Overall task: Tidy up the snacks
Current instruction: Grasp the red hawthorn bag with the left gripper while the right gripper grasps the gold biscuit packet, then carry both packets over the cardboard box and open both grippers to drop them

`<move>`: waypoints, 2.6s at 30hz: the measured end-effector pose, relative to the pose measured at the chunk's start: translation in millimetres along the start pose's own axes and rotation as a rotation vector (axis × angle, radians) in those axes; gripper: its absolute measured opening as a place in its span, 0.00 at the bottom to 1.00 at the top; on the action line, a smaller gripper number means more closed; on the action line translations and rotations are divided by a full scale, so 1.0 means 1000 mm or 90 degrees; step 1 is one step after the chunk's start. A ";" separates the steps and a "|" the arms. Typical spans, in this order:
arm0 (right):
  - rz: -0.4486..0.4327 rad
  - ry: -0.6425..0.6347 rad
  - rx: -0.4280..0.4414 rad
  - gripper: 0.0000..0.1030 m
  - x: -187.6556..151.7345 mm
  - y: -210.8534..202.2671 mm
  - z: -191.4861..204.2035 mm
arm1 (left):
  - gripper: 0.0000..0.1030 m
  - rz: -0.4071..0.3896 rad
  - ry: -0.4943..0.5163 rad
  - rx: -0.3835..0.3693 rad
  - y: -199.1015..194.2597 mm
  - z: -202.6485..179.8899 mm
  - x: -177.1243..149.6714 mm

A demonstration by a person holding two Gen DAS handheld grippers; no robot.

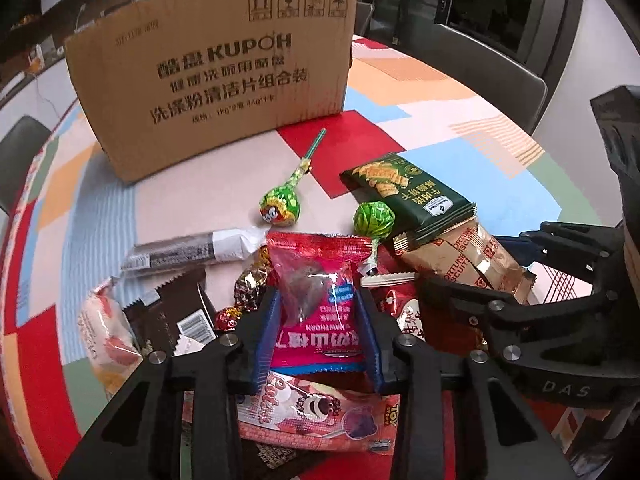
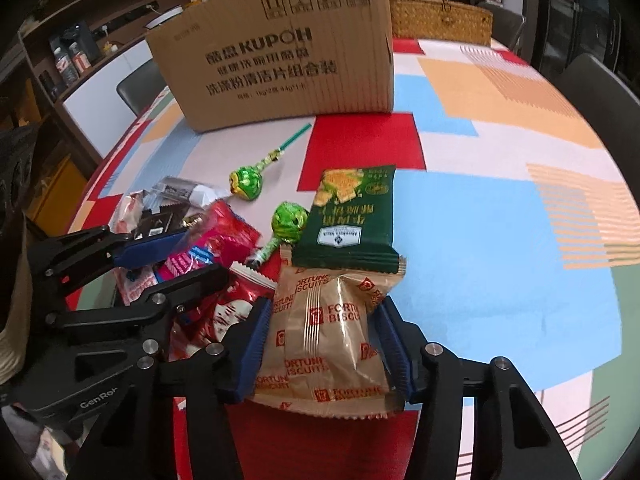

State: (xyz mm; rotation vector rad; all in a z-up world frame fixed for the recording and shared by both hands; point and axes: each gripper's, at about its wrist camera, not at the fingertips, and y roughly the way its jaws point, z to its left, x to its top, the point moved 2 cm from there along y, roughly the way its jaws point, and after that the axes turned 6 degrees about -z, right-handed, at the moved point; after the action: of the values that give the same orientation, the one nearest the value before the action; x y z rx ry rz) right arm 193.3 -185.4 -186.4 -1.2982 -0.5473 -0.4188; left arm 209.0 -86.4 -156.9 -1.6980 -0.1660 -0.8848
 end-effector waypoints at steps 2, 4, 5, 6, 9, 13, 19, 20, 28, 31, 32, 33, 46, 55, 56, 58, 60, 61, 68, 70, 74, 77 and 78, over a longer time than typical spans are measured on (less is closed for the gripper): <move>-0.001 -0.008 -0.004 0.49 0.000 -0.001 0.002 | 0.32 -0.003 -0.001 0.000 -0.001 0.000 0.000; -0.001 -0.015 -0.005 0.46 -0.002 -0.002 0.004 | 0.31 -0.005 -0.003 0.003 -0.003 -0.001 -0.001; -0.002 -0.016 -0.004 0.46 -0.002 -0.003 0.005 | 0.31 -0.007 -0.005 0.003 -0.005 -0.001 0.000; -0.001 -0.014 -0.002 0.46 -0.002 -0.004 0.005 | 0.31 -0.011 -0.006 0.004 -0.008 -0.001 -0.001; -0.004 -0.007 0.006 0.45 -0.004 -0.009 0.006 | 0.31 -0.029 -0.006 0.020 -0.020 -0.003 0.000; -0.013 -0.004 0.014 0.45 -0.006 -0.022 0.010 | 0.31 -0.048 -0.012 0.024 -0.039 -0.007 0.001; -0.028 0.000 0.035 0.45 -0.011 -0.048 0.020 | 0.31 -0.072 -0.028 0.021 -0.067 -0.013 0.000; -0.031 0.002 0.040 0.45 -0.012 -0.053 0.021 | 0.31 -0.077 -0.029 0.020 -0.071 -0.014 -0.001; -0.074 0.000 0.047 0.45 -0.005 -0.081 0.030 | 0.31 -0.122 -0.034 0.032 -0.103 -0.015 0.004; -0.100 -0.008 0.050 0.46 0.002 -0.094 0.035 | 0.31 -0.141 -0.034 0.036 -0.115 -0.013 0.012; -0.107 -0.013 0.048 0.45 0.004 -0.097 0.037 | 0.31 -0.147 -0.035 0.040 -0.118 -0.012 0.015; -0.115 -0.017 0.046 0.45 0.007 -0.100 0.038 | 0.31 -0.153 -0.036 0.042 -0.121 -0.010 0.018; -0.214 -0.024 0.019 0.46 0.067 -0.123 0.038 | 0.31 -0.222 -0.032 0.075 -0.146 0.013 0.073; -0.265 -0.028 0.013 0.46 0.133 -0.122 0.038 | 0.31 -0.252 -0.037 0.094 -0.148 0.041 0.131; -0.269 -0.029 0.011 0.46 0.142 -0.121 0.039 | 0.31 -0.256 -0.039 0.095 -0.148 0.045 0.139; -0.277 -0.030 0.012 0.46 0.158 -0.119 0.040 | 0.31 -0.258 -0.041 0.100 -0.146 0.051 0.153; -0.279 -0.030 0.014 0.46 0.175 -0.116 0.039 | 0.31 -0.260 -0.041 0.105 -0.144 0.058 0.167; -0.278 -0.031 0.015 0.46 0.182 -0.114 0.039 | 0.31 -0.260 -0.042 0.106 -0.142 0.061 0.173; -0.265 -0.027 0.011 0.46 0.230 -0.091 0.034 | 0.31 -0.236 -0.058 0.089 -0.118 0.087 0.210; -0.261 -0.026 0.012 0.46 0.241 -0.083 0.033 | 0.31 -0.223 -0.067 0.091 -0.106 0.096 0.220; -0.239 -0.013 0.018 0.46 0.262 -0.063 0.027 | 0.31 -0.197 -0.073 0.096 -0.086 0.107 0.231; -0.222 -0.004 0.023 0.46 0.273 -0.047 0.023 | 0.32 -0.171 -0.077 0.101 -0.069 0.114 0.237; -0.215 0.002 0.027 0.46 0.276 -0.041 0.022 | 0.37 -0.163 -0.078 0.103 -0.066 0.116 0.239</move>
State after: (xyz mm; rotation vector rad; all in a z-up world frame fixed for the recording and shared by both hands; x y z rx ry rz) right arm 388.0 -170.2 14.8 -1.1662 -0.7715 -0.6844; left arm 395.9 -41.0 37.0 -1.6006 -0.5333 -0.9280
